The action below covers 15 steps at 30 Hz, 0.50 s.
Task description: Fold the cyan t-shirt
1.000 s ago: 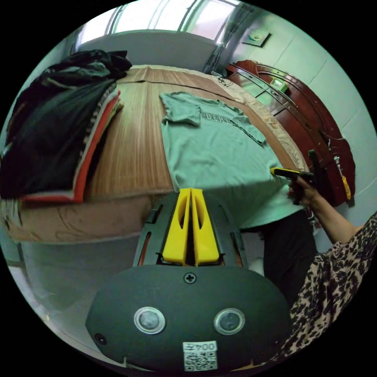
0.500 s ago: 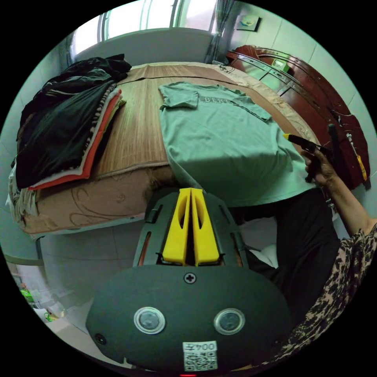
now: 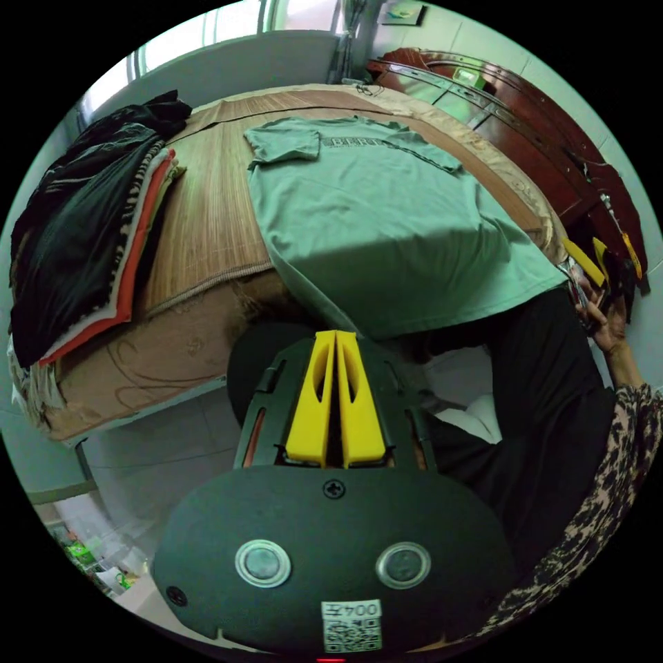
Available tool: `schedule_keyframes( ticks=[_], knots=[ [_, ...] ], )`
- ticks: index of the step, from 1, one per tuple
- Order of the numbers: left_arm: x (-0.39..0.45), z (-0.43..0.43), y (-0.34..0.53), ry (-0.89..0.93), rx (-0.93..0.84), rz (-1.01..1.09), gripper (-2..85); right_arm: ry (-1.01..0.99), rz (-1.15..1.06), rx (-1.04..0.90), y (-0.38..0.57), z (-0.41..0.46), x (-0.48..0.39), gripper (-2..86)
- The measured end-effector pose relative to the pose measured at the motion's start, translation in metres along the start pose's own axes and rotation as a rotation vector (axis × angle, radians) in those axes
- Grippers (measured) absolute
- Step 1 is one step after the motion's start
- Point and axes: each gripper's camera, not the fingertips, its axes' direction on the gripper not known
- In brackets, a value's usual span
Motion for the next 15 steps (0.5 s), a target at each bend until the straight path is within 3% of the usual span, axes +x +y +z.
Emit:
schedule_keyframes(
  ticks=[4,10,15],
  knots=[
    [0.014,0.008,0.008,-0.081,-0.032,0.041,0.2,0.005,-0.096,-0.029,0.015,-0.015,-0.015,1.3],
    [0.015,0.013,0.018,-0.07,-0.028,0.01,0.3,0.129,-0.142,0.016,0.03,-0.026,-0.033,0.5],
    [0.014,0.02,0.017,-0.001,-0.068,0.028,1.1,0.205,-0.126,0.031,0.036,-0.036,-0.041,5.8]
  ],
)
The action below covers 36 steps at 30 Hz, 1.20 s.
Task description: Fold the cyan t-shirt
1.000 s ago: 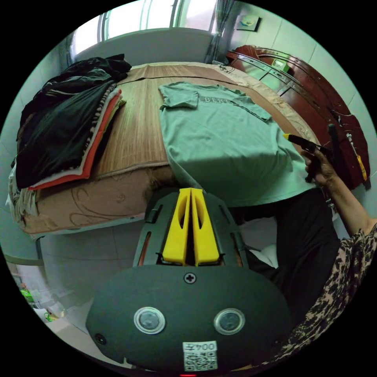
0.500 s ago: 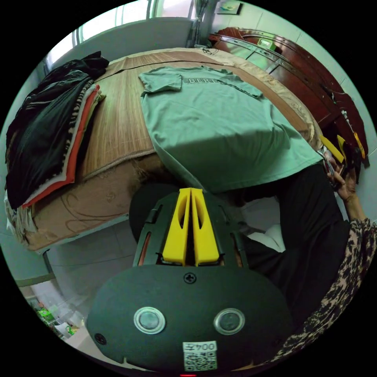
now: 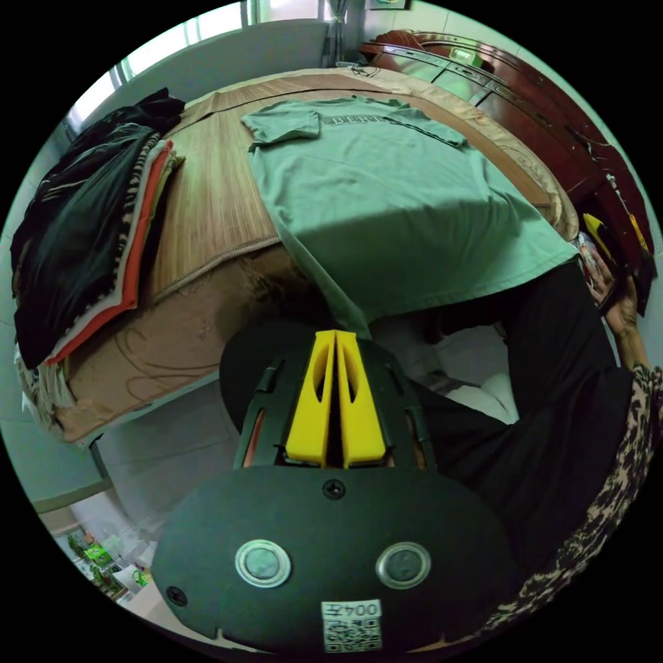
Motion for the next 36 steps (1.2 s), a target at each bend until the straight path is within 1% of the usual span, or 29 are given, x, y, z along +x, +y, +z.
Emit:
schedule_keyframes(
  ticks=[2,5,7,8,9,11,13,15,16,18,19,20,23,25,26,27,29,30,31,32,34,36],
  knots=[
    [0.0,0.006,-0.004,0.047,-0.043,0.032,1.9,0.029,0.007,0.012,0.003,-0.006,-0.002,5.6],
    [-0.001,0.014,-0.01,0.065,-0.102,0.051,4.3,0.068,0.034,0.031,0.006,-0.014,-0.004,3.7],
    [-0.005,0.018,-0.017,0.091,-0.134,0.057,6.9,0.064,0.023,0.036,0.006,-0.017,-0.007,6.8],
    [-0.006,0.019,-0.019,0.09,-0.138,0.061,7.3,0.06,0.011,0.059,0.006,-0.02,-0.009,11.9],
    [-0.008,0.021,-0.023,0.086,-0.15,0.073,8.1,0.061,0.007,0.082,0.006,-0.022,-0.009,14.5],
    [-0.011,0.027,-0.031,0.096,-0.178,0.094,9.1,0.104,-0.004,0.18,0.007,-0.031,-0.012,15.9],
    [-0.019,0.041,-0.042,0.152,-0.23,0.095,10.2,0.118,0.004,0.17,0.005,-0.033,-0.011,14.0],
    [-0.024,0.054,-0.049,0.191,-0.256,0.09,10.9,0.102,0.003,0.096,0.001,-0.03,-0.01,8.0],
    [-0.025,0.059,-0.051,0.198,-0.268,0.088,11.2,0.072,-0.025,0.061,-0.001,-0.03,-0.012,2.5],
    [-0.026,0.08,-0.057,0.194,-0.323,0.104,12.1,0.065,-0.006,0.084,-0.004,-0.032,-0.013,1.2],
    [-0.025,0.09,-0.059,0.182,-0.347,0.114,12.6,0.023,0.013,0.089,-0.008,-0.032,-0.011,1.4],
    [-0.025,0.094,-0.06,0.177,-0.357,0.119,12.8,-0.01,0.029,0.093,-0.012,-0.032,-0.01,3.9],
    [-0.025,0.11,-0.063,0.151,-0.357,0.128,13.4,-0.009,0.087,0.158,-0.02,-0.035,-0.005,11.6],
    [-0.026,0.119,-0.064,0.146,-0.344,0.127,13.4,0.041,0.086,0.177,-0.024,-0.04,-0.005,10.2],
    [-0.026,0.122,-0.064,0.144,-0.339,0.129,13.2,0.054,0.094,0.163,-0.028,-0.043,-0.004,6.3],
    [-0.026,0.126,-0.063,0.141,-0.332,0.133,13.0,0.051,0.098,0.146,-0.03,-0.044,-0.003,4.4],
    [-0.025,0.131,-0.063,0.128,-0.322,0.143,12.7,0.07,0.148,0.084,-0.039,-0.046,0.005,4.0],
    [-0.025,0.133,-0.063,0.119,-0.309,0.146,12.6,0.079,0.162,0.082,-0.04,-0.046,0.007,4.7],
    [-0.026,0.134,-0.063,0.122,-0.288,0.138,12.4,0.091,0.188,0.077,-0.042,-0.047,0.012,8.1],
    [-0.027,0.134,-0.063,0.127,-0.28,0.13,12.3,0.073,0.226,0.057,-0.045,-0.045,0.018,13.4],
    [-0.031,0.134,-0.061,0.134,-0.258,0.107,11.6,0.008,0.284,0.0,-0.049,-0.038,0.026,15.4],
    [-0.033,0.133,-0.057,0.126,-0.234,0.1,8.4,-0.036,0.314,-0.037,-0.052,-0.029,0.028,14.8]
  ],
)
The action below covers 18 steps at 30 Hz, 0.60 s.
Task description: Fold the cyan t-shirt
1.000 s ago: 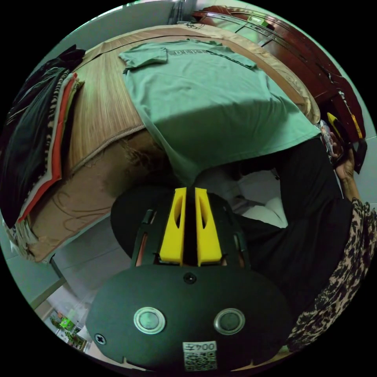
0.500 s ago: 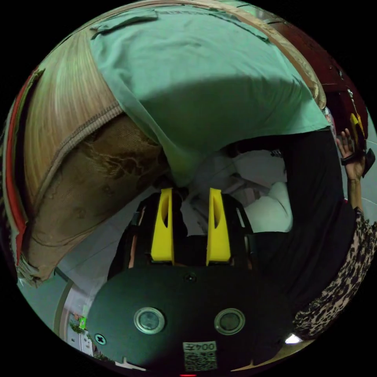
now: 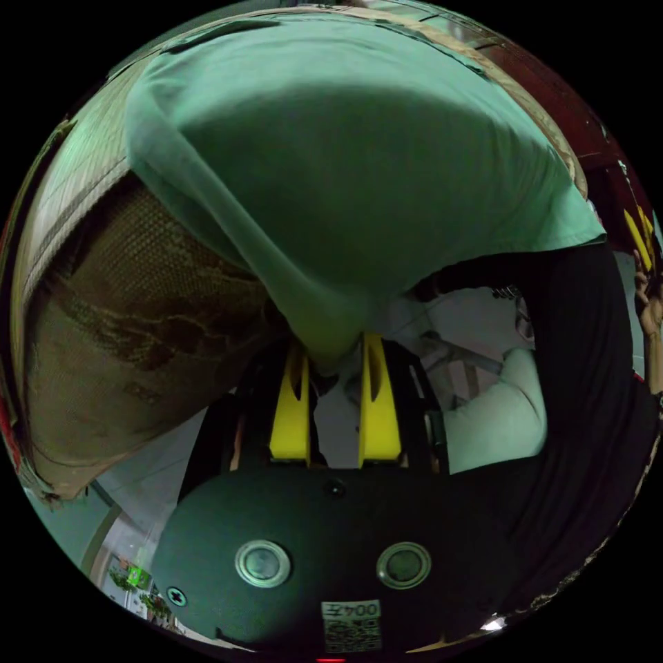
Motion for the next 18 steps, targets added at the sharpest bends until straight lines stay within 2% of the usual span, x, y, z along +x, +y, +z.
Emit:
schedule_keyframes(
  ticks=[2,4,9,12,14,18],
  knots=[
    [0.0,-0.006,0.006,-0.006,0.036,0.002,4.5,0.003,-0.011,-0.104,-0.005,0.018,-0.008,6.9],
    [-0.001,-0.019,0.013,0.052,0.051,0.012,3.1,0.09,-0.03,-0.172,-0.009,0.035,-0.018,5.7],
    [-0.006,-0.068,0.039,0.27,0.148,0.026,2.4,0.167,-0.094,-0.393,-0.02,0.089,-0.037,20.3],
    [-0.011,-0.108,0.059,0.363,0.257,0.013,2.9,0.192,-0.209,-0.45,-0.027,0.115,-0.064,21.3],
    [-0.012,-0.131,0.069,0.382,0.314,0.005,3.1,0.323,-0.279,-0.523,-0.029,0.141,-0.084,23.0],
    [-0.004,-0.178,0.082,0.359,0.398,0.034,3.5,0.435,-0.211,-0.553,-0.034,0.166,-0.094,22.8]
  ],
)
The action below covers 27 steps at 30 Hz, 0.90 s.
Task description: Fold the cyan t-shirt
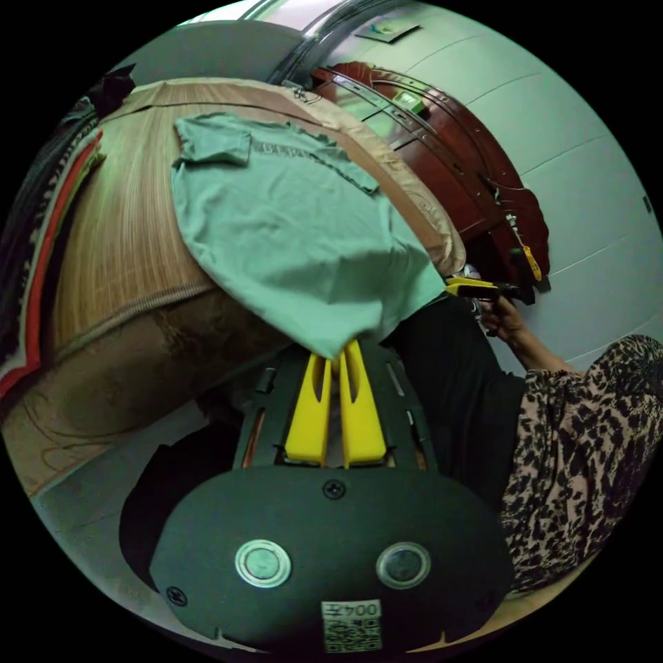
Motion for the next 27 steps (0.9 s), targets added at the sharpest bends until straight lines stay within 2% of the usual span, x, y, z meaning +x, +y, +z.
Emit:
schedule_keyframes(
  ticks=[3,5,8,10,14,18,22,25,27],
  knots=[
    [0.016,-0.019,-0.005,-0.01,0.03,0.031,3.5,0.156,-0.049,-0.062,-0.009,0.008,-0.025,16.4],
    [0.022,-0.029,-0.008,-0.007,0.052,0.031,3.6,0.242,-0.155,-0.05,-0.005,0.007,-0.046,4.0],
    [0.028,-0.049,-0.012,0.03,0.109,0.014,3.6,0.23,-0.183,-0.04,0.0,0.006,-0.052,1.9],
    [0.03,-0.062,-0.014,0.06,0.146,-0.002,3.6,0.18,-0.158,-0.029,0.0,-0.002,-0.045,1.3],
    [0.038,-0.094,-0.018,0.095,0.188,-0.031,3.6,0.153,-0.07,0.109,0.005,-0.057,-0.013,0.7],
    [0.053,-0.106,-0.013,-0.014,0.105,-0.022,3.6,0.141,-0.015,0.13,0.02,-0.084,0.018,0.6],
    [0.061,-0.087,-0.001,-0.091,-0.002,-0.005,4.0,0.064,0.027,0.061,0.046,-0.062,0.04,2.1],
    [0.057,-0.055,0.02,-0.167,-0.128,-0.028,5.4,-0.016,0.104,0.037,0.063,-0.042,0.055,7.9],
    [0.053,-0.066,0.036,-0.114,-0.038,-0.091,6.3,-0.071,0.136,0.08,0.071,-0.046,0.065,15.2]
  ],
)
